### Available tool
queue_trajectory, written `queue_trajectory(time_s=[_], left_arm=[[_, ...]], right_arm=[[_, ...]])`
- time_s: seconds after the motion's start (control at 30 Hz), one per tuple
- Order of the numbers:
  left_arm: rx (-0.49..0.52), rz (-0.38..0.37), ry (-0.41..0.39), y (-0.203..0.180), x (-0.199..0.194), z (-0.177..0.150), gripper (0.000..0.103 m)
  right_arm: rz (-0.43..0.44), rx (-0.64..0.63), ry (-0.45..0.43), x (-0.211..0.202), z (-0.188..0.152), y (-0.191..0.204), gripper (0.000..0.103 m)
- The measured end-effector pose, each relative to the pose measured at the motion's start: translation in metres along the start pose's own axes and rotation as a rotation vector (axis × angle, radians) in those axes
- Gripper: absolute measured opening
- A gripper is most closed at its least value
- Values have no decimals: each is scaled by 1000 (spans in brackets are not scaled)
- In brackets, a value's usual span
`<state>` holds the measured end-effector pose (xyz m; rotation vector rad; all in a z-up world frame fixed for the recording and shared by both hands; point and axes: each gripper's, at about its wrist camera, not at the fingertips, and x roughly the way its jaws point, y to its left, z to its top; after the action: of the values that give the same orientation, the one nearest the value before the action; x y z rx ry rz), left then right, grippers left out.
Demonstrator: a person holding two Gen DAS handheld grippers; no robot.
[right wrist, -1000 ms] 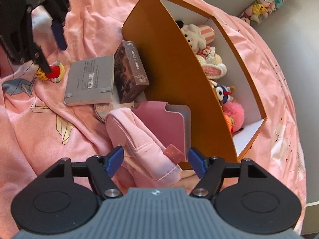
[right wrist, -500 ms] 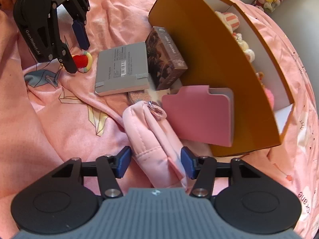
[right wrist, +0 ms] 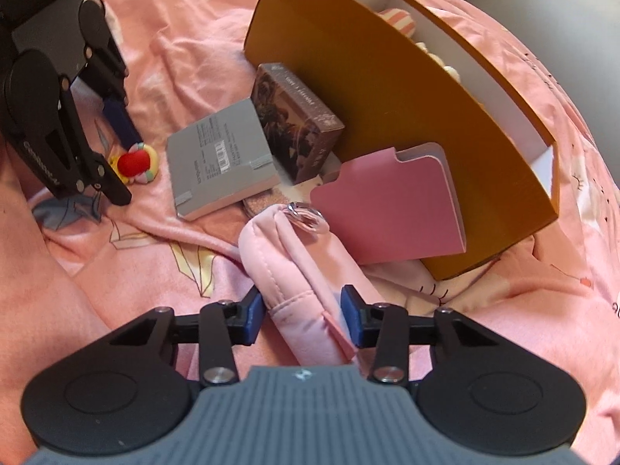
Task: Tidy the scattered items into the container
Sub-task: 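Grasp the red-yellow toy with left tool while right tool grasps the pink pouch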
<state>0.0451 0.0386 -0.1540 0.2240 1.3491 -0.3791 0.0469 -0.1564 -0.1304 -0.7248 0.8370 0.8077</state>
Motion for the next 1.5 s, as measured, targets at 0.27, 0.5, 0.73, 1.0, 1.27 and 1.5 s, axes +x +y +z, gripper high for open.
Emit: queue_trajectory(time_s=[0.27, 0.5, 0.73, 1.0, 1.27, 1.5], left_arm=[[-42, -11, -9, 5, -4, -6, 42], [-67, -34, -16, 6, -10, -10, 43], [-63, -23, -7, 1, -9, -11, 45], [-42, -22, 1, -4, -1, -5, 53], [-42, -22, -2, -6, 0, -7, 55], [-62, -26, -3, -2, 5, -7, 56]], right_arm=[[88, 296, -80, -21, 2, -28, 42], [304, 678, -142, -24, 1, -62, 40], [271, 783, -121, -7, -5, -72, 49], [142, 570, -116, -12, 7, -47, 56], [58, 419, -83, -20, 1, -31, 56], [32, 483, -101, -17, -7, -35, 39]])
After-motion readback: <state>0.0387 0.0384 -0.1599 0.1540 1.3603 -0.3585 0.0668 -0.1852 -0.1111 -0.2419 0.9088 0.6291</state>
